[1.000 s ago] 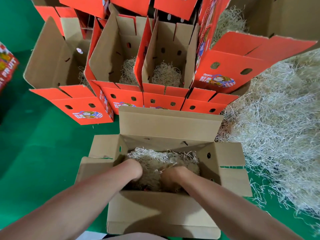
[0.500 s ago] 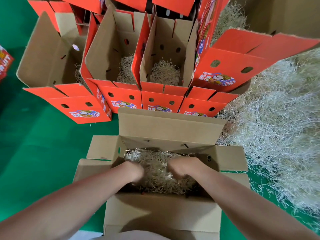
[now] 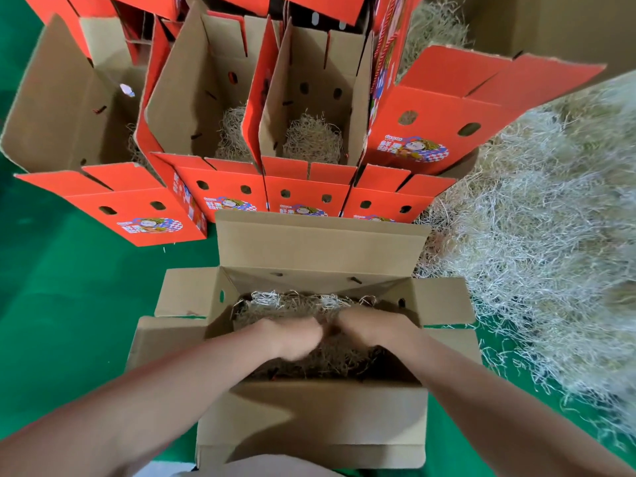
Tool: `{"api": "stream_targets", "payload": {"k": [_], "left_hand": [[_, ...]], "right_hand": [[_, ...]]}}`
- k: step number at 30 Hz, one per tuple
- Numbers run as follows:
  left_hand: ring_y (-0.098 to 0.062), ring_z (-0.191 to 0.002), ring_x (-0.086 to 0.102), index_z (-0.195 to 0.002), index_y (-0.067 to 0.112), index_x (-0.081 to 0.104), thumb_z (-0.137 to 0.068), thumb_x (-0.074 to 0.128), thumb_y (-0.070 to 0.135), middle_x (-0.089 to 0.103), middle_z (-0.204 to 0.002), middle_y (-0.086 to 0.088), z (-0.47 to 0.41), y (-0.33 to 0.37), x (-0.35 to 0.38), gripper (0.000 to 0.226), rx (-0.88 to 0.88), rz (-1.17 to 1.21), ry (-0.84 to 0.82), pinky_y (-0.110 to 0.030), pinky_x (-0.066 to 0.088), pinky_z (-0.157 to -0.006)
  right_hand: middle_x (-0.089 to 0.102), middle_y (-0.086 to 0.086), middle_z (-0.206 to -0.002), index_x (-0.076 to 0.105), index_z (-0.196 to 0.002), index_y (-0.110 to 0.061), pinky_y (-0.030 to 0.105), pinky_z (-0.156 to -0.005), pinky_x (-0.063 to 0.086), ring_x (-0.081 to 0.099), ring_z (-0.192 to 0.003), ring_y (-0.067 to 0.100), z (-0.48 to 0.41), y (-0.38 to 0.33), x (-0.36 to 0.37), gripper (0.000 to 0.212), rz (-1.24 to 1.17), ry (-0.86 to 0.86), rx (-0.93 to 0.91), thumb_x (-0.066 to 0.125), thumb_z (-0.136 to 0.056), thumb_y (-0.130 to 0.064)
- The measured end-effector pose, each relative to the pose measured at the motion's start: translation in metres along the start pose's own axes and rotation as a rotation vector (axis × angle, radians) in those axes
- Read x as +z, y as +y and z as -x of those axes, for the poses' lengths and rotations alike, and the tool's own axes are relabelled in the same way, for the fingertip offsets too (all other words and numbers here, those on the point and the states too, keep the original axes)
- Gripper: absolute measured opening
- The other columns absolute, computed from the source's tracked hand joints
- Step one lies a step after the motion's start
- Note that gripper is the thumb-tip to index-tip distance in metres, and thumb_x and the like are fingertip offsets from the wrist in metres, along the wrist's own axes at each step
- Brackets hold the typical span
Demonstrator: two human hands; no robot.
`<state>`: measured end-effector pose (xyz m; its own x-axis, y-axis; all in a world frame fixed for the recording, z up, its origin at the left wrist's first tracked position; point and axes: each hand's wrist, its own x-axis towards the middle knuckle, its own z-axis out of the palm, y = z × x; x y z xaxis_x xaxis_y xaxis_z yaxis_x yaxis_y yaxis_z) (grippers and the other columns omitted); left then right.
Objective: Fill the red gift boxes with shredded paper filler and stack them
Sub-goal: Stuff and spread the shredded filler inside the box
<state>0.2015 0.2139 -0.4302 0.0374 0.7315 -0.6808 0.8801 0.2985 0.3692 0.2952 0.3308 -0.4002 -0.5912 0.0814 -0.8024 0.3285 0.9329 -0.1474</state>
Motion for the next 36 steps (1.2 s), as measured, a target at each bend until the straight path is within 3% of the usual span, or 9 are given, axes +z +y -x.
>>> {"api": "stream_targets", "payload": {"k": [3,6,11,14,19,24,28,34,36], "left_hand": [[-0.018,-0.119,0.042,-0.133,0.034,0.039,-0.099,0.03,0.031,0.03,-0.149,0.005,-0.014,-0.003,0.022,0.035,-0.128,0.08,-0.222,-0.027,0.038,-0.089],[-0.034,-0.143,0.002,-0.147,0.031,0.023,-0.097,0.032,0.025,0.003,-0.158,0.001,-0.007,-0.004,0.026,0.05,-0.161,0.055,-0.2,-0.053,0.008,-0.112],[-0.046,-0.138,0.014,-0.126,-0.005,0.048,-0.084,0.034,-0.011,0.027,-0.147,-0.028,0.003,-0.006,0.002,0.044,-0.254,-0.085,-0.358,-0.057,0.01,-0.114],[-0.03,-0.088,0.057,-0.1,-0.004,0.064,-0.084,0.043,-0.003,0.061,-0.096,-0.019,0.007,0.003,-0.006,0.027,-0.052,-0.116,-0.131,-0.042,0.045,-0.096],[-0.027,-0.109,0.048,-0.107,0.007,0.066,-0.083,0.047,0.002,0.058,-0.109,-0.01,0.003,0.008,0.0,0.03,-0.053,-0.021,0.266,-0.034,0.037,-0.097],[-0.03,-0.108,0.055,-0.136,0.003,0.041,-0.094,0.046,0.014,0.053,-0.127,-0.016,0.001,0.003,0.013,0.043,-0.311,0.226,-0.29,-0.033,0.043,-0.089],[-0.023,-0.088,0.049,-0.129,-0.005,0.048,-0.09,0.052,0.008,0.056,-0.113,-0.02,0.001,-0.006,0.021,0.041,-0.283,0.092,-0.418,-0.036,0.043,-0.081],[-0.026,-0.109,0.05,-0.113,0.002,0.06,-0.089,0.046,0.007,0.057,-0.107,-0.009,-0.006,0.001,0.01,0.028,-0.138,0.041,0.19,-0.036,0.041,-0.097],[-0.021,-0.088,0.054,-0.117,0.006,0.058,-0.095,0.042,0.017,0.055,-0.087,0.002,-0.006,0.006,0.008,0.03,-0.037,0.044,0.135,-0.031,0.045,-0.077]], "right_hand": [[0.034,0.018,-0.144,0.044,-0.135,-0.006,0.041,-0.102,0.035,0.036,-0.129,0.033,-0.007,-0.003,0.023,0.041,0.163,-0.221,0.045,0.041,-0.094,-0.008],[0.037,0.016,-0.142,0.047,-0.133,-0.006,0.05,-0.106,0.029,0.035,-0.129,0.035,-0.008,0.001,0.031,0.038,0.251,-0.316,0.085,0.037,-0.097,-0.014],[0.048,0.019,-0.132,0.055,-0.119,0.003,0.065,-0.105,0.016,0.04,-0.125,0.039,0.005,-0.002,0.019,0.032,0.38,-0.414,0.066,0.037,-0.095,-0.007],[0.058,0.02,-0.119,0.06,-0.111,0.003,0.041,-0.083,0.043,0.056,-0.105,0.034,0.011,-0.006,0.008,0.028,0.243,-0.242,0.021,0.044,-0.089,0.002],[0.057,0.019,-0.112,0.056,-0.113,0.0,0.036,-0.076,0.048,0.058,-0.097,0.035,0.003,-0.014,0.001,0.028,-0.019,0.208,0.016,0.043,-0.088,0.003],[0.049,0.018,-0.133,0.047,-0.13,-0.002,0.033,-0.086,0.044,0.054,-0.106,0.027,-0.007,-0.003,0.008,0.037,-0.02,-0.095,0.101,0.041,-0.093,0.0],[0.054,0.018,-0.127,0.053,-0.123,0.002,0.033,-0.089,0.045,0.056,-0.111,0.029,-0.005,0.008,0.004,0.033,0.029,-0.066,0.185,0.041,-0.091,0.001],[0.054,0.022,-0.121,0.056,-0.112,0.001,0.037,-0.08,0.048,0.058,-0.103,0.034,-0.001,0.001,-0.011,0.03,-0.044,0.233,0.174,0.046,-0.085,0.008],[0.053,0.023,-0.123,0.053,-0.118,0.003,0.036,-0.082,0.047,0.058,-0.105,0.034,0.002,-0.003,-0.008,0.033,-0.046,0.16,0.12,0.046,-0.086,0.007]]}}
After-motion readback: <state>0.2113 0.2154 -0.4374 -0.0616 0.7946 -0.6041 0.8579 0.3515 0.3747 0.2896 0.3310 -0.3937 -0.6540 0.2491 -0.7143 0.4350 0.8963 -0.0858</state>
